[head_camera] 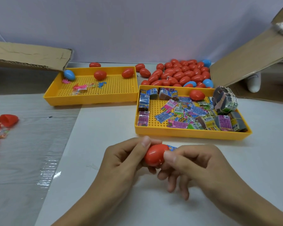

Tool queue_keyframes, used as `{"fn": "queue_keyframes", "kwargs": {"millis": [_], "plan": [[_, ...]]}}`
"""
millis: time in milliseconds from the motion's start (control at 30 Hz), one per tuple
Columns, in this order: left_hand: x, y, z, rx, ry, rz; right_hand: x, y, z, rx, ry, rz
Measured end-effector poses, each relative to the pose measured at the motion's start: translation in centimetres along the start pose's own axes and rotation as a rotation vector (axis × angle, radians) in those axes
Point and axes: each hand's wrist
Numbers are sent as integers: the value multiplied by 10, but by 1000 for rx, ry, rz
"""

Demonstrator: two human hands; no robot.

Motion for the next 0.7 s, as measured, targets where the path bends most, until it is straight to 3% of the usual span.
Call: {"fn": "queue_keyframes", "kwargs": {"millis": [200,700], "plan": [[2,6,1,-41,-30,-16,-2,-2,1,43,99,43],[3,3,1,-14,-79,-79,-2,-3,4,98,27,106]]}}
Point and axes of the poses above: each hand's wrist, its own x-axis away from the middle knuckle, its own y-axis out of the palm, z = x × y, and after that the axes turned 8 degrees about x, right-handed
